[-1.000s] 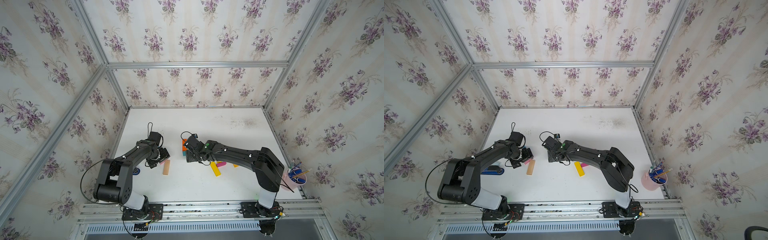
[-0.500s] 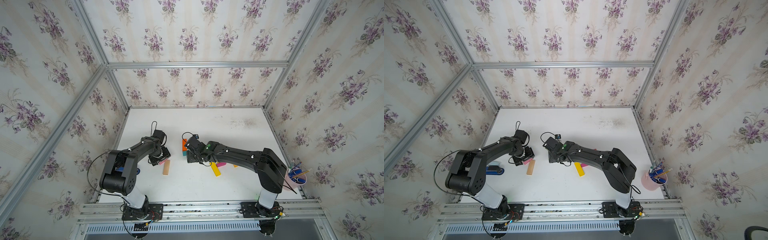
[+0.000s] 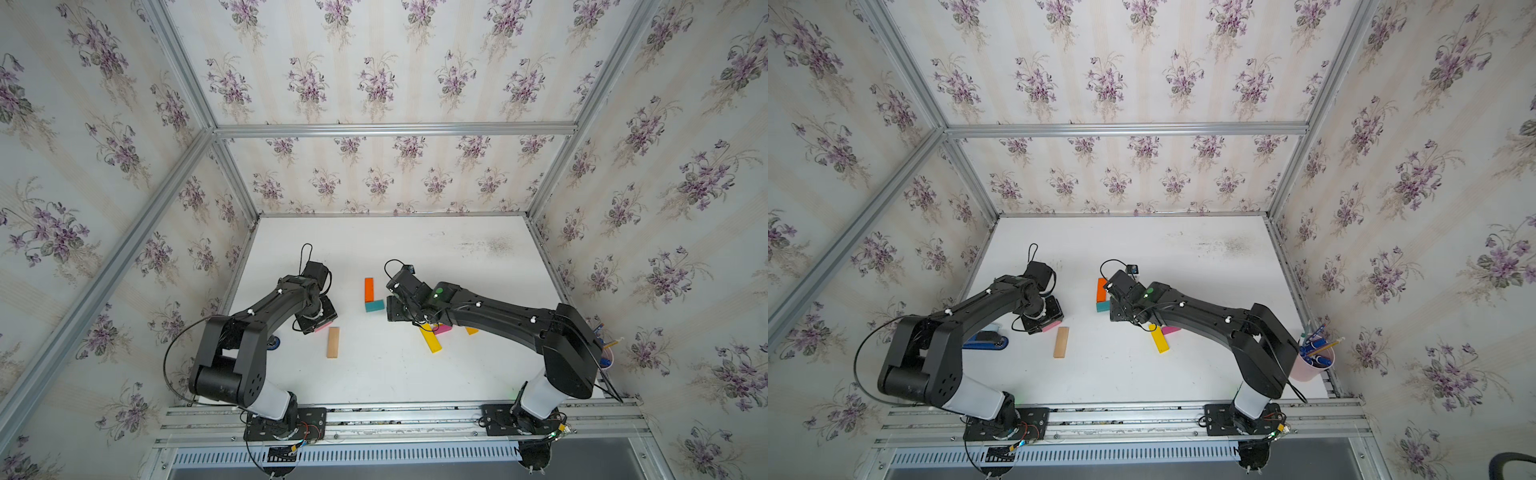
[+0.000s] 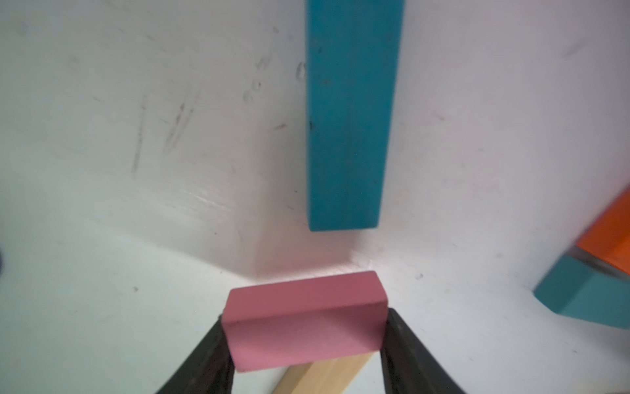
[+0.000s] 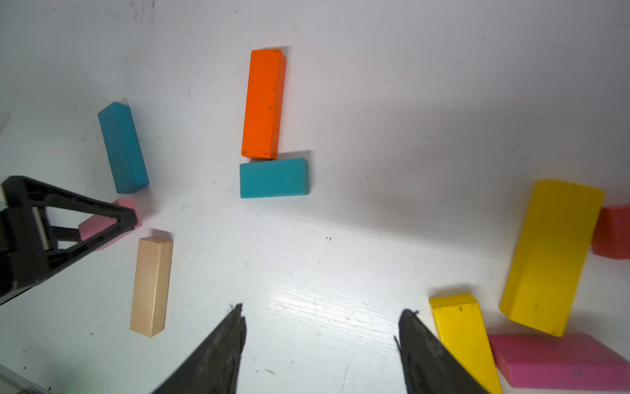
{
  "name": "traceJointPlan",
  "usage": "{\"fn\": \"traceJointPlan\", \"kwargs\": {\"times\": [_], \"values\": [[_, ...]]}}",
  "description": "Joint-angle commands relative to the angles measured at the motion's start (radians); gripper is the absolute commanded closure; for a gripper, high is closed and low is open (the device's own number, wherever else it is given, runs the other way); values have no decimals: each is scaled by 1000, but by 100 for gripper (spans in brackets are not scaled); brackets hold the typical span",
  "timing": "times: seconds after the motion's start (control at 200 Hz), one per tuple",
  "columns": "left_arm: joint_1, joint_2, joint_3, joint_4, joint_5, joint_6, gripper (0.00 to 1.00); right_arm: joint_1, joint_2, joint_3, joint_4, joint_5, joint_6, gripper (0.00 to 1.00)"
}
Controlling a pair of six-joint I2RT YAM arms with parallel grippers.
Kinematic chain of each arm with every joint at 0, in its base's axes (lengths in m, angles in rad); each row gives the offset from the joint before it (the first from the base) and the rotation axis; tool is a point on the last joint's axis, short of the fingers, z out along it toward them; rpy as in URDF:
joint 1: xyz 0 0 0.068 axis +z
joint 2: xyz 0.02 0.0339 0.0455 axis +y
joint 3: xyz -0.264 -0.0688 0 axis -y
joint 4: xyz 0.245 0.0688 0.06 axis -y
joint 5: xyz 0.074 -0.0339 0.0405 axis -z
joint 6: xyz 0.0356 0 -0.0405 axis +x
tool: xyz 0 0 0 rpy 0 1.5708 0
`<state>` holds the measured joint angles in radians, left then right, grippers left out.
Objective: Assemble the letter h with building blocks
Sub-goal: Pick up the building block from the center of the board, then place the building block at the center of the board.
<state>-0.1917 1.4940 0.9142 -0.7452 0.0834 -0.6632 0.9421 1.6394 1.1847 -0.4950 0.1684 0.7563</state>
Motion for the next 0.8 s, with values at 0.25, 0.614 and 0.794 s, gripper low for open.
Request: {"fn": "traceJointPlan", "kwargs": {"times": [0.25,0.614,0.794], "values": [[-286,71,379,-152,-27,-14,52,-235,-291,-188,-28,24,35,28],[-489,549,723,-83,30,-65,52,-328,-467,-326,-71,4,35,28],[-492,625,741,-60,30,-72,41,-330,-484,-344,-85,4,29,28]]}}
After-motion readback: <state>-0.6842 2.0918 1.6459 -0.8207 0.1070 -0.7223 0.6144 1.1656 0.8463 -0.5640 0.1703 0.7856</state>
